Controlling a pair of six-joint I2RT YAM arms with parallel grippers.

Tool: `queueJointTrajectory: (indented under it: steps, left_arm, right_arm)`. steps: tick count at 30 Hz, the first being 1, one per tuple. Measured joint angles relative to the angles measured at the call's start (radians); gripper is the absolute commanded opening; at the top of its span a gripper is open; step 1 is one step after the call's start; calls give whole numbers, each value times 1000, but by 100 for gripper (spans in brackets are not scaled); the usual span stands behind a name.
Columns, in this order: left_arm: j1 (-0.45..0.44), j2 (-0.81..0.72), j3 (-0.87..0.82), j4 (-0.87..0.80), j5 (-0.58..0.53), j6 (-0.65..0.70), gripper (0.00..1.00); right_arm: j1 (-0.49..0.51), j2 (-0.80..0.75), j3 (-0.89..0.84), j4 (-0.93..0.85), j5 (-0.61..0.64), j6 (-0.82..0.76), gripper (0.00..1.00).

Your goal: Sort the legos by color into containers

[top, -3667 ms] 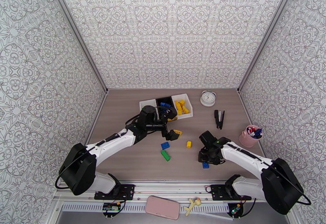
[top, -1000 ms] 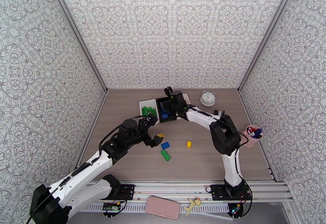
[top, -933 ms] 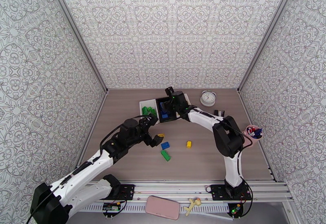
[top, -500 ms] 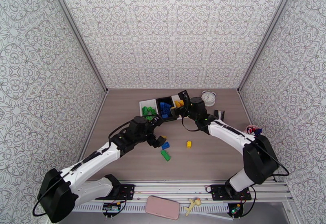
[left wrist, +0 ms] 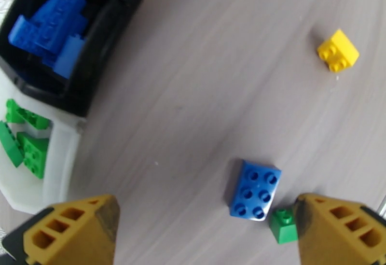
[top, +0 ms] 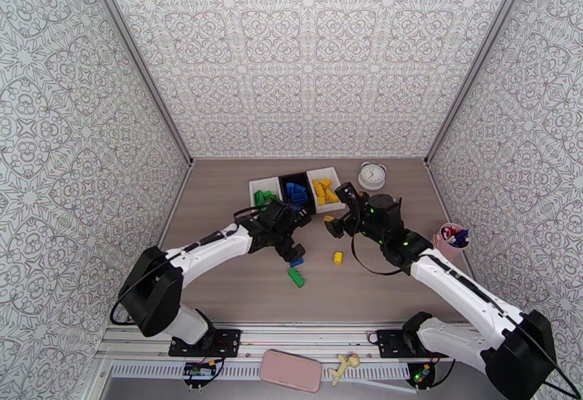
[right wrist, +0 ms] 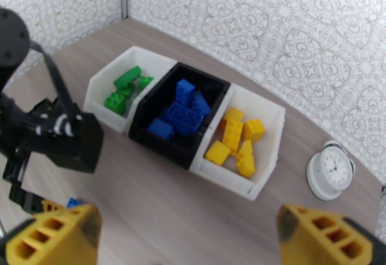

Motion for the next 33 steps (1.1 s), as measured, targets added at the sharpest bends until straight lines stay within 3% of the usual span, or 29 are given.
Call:
queueJointTrajectory:
  steps: [8,20,29,33]
  left_arm:
    - [-56,166,108,-136,-2,6,97]
    - [-61,233,132,-188,3,5,58]
    - [-61,261,138,-191,11,3,38]
    - [-61,264,139,-191,11,5,35]
  right_arm:
    - [0,-18,-31,-51,-7,-21,99]
    - [0,-18,-31,-52,-7,-32,100]
    - [0,-18,-31,-52,-6,-31,100]
    - [0,-18,-32,-52,-6,-31,99]
